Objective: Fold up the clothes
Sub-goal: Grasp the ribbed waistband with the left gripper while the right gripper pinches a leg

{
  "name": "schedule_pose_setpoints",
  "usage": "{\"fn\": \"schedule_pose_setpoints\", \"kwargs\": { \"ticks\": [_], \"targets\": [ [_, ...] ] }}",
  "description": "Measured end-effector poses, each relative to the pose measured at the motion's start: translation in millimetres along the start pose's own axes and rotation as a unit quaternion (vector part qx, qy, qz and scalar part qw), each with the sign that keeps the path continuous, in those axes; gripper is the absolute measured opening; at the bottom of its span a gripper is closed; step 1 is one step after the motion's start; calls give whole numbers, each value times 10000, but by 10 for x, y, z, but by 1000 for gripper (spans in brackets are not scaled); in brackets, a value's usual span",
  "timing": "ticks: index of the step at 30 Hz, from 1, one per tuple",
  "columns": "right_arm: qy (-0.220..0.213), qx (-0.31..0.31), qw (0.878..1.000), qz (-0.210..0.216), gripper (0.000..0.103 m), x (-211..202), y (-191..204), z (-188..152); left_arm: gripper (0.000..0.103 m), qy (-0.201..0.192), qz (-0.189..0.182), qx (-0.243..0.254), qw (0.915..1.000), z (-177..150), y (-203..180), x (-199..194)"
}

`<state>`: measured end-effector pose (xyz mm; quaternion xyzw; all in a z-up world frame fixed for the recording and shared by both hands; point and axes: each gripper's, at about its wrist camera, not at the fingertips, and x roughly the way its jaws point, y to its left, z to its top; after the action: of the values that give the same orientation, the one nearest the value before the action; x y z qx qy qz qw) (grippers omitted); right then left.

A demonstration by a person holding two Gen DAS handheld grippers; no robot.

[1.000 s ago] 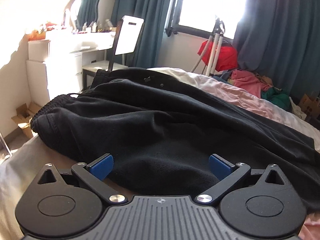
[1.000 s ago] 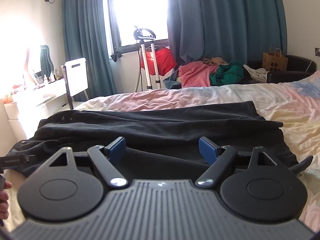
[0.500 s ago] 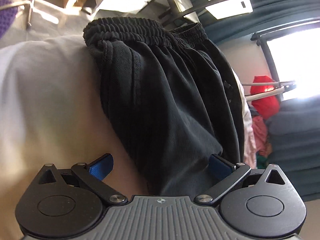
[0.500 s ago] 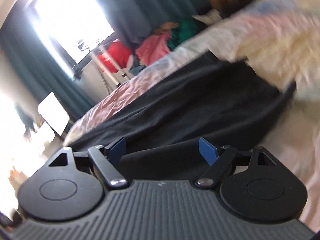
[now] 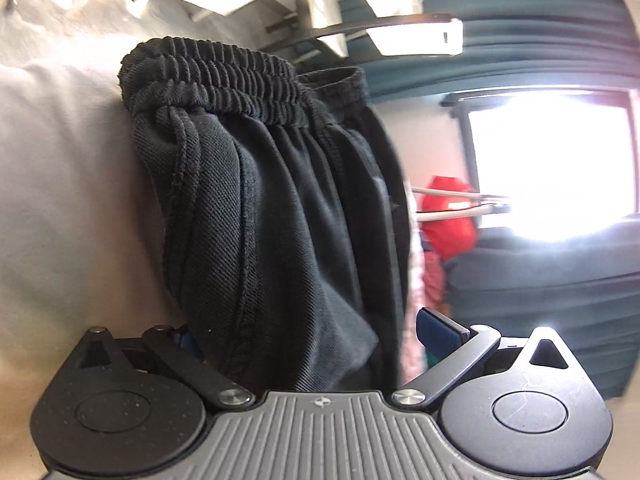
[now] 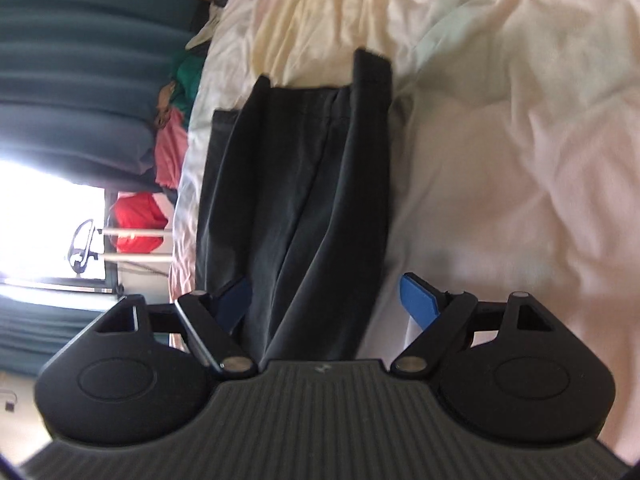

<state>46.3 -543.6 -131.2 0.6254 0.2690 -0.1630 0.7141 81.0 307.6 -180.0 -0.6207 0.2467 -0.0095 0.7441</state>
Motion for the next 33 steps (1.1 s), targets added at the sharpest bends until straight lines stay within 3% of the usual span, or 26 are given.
{"fn": "schedule_pose_setpoints", "kwargs": {
  "ticks": [2, 5, 7, 11, 12, 13, 14, 17, 20, 22, 25, 27, 29, 33],
  "targets": [
    [-187, -98, 9998, -57, 76, 34, -2, 84, 100, 18, -345, 31, 9994, -14, -5, -37],
    [-233, -39, 9997, -60, 73, 160, -42, 150, 100, -42, -885, -71, 9960, -35, -18, -34],
    [-233, 6, 9997, -86, 73, 252, -66, 189, 100, -90, -948, -68, 9954, -48, -47, -21],
    [-358, -294, 9989, -114, 70, 367, 4, 233, 100, -33, -134, -62, 9999, -120, -41, 34],
    [-448, -413, 9981, -42, 60, 377, 36, 243, 100, -29, 24, -146, 9999, -142, -12, 54],
    [-537, -532, 9971, 30, 32, 387, 68, 253, 98, -25, 183, -230, 9996, -164, 18, 74],
    [-611, -624, 9960, 170, 20, 377, 106, 253, 96, -65, 271, -324, 9991, -197, 40, 87],
    [-850, -970, 9897, 626, 20, 272, 254, 221, 95, -175, 396, -244, 9988, -261, -22, 109],
    [-1005, -1167, 9870, 455, 21, 270, 324, 199, 90, -417, 473, -357, 9974, -288, -20, 86],
    [-917, -971, 9909, 191, 21, 349, 233, 235, 75, -724, 556, -557, 9943, -357, 30, 25],
    [-764, -469, 9959, -89, 21, 504, 67, 335, 61, -1096, 644, -823, 9885, -439, 105, 9],
    [-837, -456, 9953, -168, 20, 527, 51, 358, 56, -1227, 701, -844, 9864, -466, 107, -25],
    [-945, -550, 9937, -260, 9, 501, 55, 359, 51, -1281, 730, -770, 9861, -462, 93, -95],
    [-1242, -822, 9881, -380, 7, 376, 169, 322, 15, -1389, 789, -622, 9852, -452, 63, -234]
  ]
}}
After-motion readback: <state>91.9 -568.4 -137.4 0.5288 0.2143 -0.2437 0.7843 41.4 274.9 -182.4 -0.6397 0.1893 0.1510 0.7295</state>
